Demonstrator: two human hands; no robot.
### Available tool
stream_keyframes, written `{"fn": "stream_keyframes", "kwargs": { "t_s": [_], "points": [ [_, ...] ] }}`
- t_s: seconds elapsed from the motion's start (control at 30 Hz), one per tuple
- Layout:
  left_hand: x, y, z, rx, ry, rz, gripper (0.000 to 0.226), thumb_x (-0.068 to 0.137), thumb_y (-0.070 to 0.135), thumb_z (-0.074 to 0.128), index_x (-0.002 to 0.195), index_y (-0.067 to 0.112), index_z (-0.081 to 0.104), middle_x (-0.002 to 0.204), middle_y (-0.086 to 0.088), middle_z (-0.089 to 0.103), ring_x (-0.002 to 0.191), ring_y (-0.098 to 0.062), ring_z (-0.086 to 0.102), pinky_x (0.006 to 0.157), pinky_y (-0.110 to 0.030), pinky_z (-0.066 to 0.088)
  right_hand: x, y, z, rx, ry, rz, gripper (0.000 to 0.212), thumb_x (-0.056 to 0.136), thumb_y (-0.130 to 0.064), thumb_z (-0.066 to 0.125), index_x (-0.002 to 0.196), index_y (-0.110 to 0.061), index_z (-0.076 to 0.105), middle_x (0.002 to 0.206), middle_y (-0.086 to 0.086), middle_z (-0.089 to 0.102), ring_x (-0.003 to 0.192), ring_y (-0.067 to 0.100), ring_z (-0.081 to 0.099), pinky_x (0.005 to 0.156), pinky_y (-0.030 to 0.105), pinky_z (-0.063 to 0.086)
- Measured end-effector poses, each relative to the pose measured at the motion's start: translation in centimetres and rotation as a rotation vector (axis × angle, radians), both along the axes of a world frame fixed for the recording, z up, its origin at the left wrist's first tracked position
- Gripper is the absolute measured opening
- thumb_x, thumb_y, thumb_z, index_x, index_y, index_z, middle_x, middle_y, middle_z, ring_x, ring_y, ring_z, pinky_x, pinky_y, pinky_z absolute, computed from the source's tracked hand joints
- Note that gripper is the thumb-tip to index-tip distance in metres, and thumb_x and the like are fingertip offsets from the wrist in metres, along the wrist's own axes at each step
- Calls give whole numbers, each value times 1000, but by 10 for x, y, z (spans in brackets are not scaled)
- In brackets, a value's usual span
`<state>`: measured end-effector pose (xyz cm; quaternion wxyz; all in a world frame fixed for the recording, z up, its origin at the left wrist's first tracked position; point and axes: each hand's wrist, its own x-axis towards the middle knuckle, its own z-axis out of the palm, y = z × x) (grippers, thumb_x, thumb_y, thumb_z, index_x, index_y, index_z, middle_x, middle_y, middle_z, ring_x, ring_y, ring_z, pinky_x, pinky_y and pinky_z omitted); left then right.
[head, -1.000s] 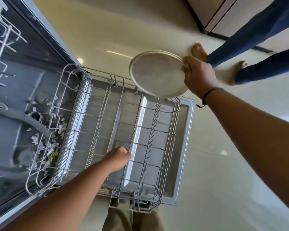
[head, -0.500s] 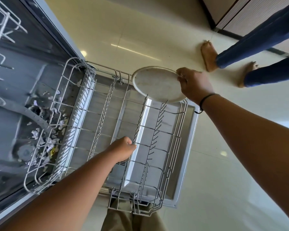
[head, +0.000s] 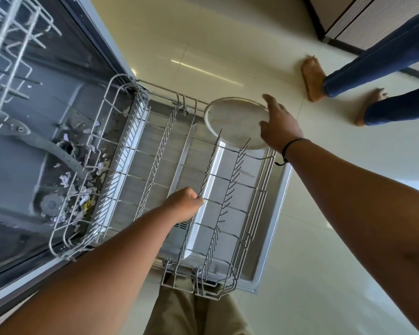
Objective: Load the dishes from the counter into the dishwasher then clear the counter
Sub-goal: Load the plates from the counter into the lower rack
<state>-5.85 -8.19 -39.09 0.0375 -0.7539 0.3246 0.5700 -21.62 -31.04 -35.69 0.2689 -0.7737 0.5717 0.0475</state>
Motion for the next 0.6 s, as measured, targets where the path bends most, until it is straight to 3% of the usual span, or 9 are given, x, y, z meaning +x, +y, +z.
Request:
{"fn": "stream_keyframes", "kwargs": {
  "t_s": [0.13, 0.33, 0.5, 0.6],
  "points": [
    [-2, 12, 27, -19, -13, 27, 30, 92, 42, 48, 109, 19, 54, 109, -2, 60, 101, -22, 56, 92, -35, 47, 2, 19, 24, -34, -10, 50, 72, 89, -17, 57, 148, -23, 18, 148, 10, 37, 116, 35, 55, 92, 45, 48],
    [-1, 62, 84, -65, -2, 128, 32, 93, 42, 47, 113, 18, 54, 108, -3, 60, 102, -23, 57, 92, -36, 47, 9, 91, 71, 86, 22, 270, 72, 90, -31, 61, 146, -29, 16, 146, 9, 43, 114, 36, 57, 90, 51, 52],
    [7, 147, 145, -45, -22, 295, 41, 93, 45, 48, 124, 18, 52, 124, -5, 58, 110, -22, 55, 95, -33, 44, 32, 186, 113, 151, 95, 594, 72, 89, -40, 57, 148, -26, 17, 140, 9, 49, 119, 31, 55, 94, 43, 48],
    [10, 213, 172, -40, -52, 433, 38, 91, 46, 49, 119, 21, 54, 127, -4, 59, 114, -23, 56, 97, -31, 43, 54, 254, 134, 173, 101, 829, 77, 88, -43, 57, 150, -22, 17, 138, 12, 48, 121, 29, 52, 97, 38, 46]
  ]
}}
